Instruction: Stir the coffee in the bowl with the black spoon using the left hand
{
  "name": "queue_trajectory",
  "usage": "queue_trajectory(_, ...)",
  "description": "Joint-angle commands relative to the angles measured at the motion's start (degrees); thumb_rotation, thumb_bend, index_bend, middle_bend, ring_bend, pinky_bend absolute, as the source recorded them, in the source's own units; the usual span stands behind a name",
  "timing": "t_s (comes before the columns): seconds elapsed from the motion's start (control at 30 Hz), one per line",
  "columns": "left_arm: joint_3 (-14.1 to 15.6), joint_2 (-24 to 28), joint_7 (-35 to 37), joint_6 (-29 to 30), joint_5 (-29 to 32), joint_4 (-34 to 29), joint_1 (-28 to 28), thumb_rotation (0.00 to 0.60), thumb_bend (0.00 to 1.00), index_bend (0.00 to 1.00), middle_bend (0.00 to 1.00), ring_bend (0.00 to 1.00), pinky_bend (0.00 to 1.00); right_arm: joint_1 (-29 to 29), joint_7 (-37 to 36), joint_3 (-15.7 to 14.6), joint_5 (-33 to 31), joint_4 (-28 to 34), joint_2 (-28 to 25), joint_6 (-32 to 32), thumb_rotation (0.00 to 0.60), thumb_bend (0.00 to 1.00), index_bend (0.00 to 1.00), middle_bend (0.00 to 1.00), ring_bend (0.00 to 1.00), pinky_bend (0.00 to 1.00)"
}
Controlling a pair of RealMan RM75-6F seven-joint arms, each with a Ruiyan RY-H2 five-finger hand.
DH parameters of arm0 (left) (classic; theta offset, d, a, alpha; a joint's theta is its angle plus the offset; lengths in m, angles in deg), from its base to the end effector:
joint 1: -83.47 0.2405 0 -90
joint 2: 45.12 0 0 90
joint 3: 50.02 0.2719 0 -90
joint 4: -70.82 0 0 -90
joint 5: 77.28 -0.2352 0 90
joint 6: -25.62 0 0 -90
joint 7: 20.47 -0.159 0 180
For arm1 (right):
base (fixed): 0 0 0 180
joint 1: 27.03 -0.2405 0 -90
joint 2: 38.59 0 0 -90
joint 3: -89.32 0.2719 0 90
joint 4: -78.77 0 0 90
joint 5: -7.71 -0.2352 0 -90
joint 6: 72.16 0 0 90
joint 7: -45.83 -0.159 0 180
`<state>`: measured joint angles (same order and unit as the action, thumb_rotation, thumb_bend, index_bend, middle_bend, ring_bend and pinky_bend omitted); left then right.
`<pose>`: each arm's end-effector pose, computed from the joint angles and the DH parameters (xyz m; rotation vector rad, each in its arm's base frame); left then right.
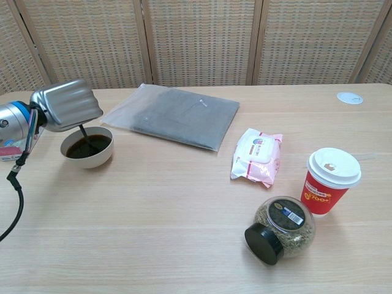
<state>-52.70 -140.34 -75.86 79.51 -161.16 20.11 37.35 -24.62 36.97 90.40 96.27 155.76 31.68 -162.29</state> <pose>-0.2234 0.4330 -0.0428 -1.9524 0.3846 -0.1972 -0.3918 -0.1469 0.1398 1.3186 -0.9119 0.8655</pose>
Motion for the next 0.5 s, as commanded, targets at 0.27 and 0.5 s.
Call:
queue_trajectory(0.27, -0.93, -2.03, -1.25, -1.1, 0.65, 1.57, -1.62, 0.6, 0.4, 0.64, 0.9, 0.79, 0.71, 0.23, -0.24, 0.02, -0.27, -0.15, -0.13, -0.02, 0.6, 0.36, 0.12, 0.14, 0.0, 0.01)
queue_trajectory(0.5, -1.36, -3.03, -1.18, -1.59, 1.46, 3.64, -2.05, 0.6, 0.4, 0.64, 0.9, 0.79, 0.71, 0.55, -0.22, 0.01, -0.46, -0.11, -0.29, -0.2, 0.6, 0.36, 0.12, 0.14, 0.0, 0.01)
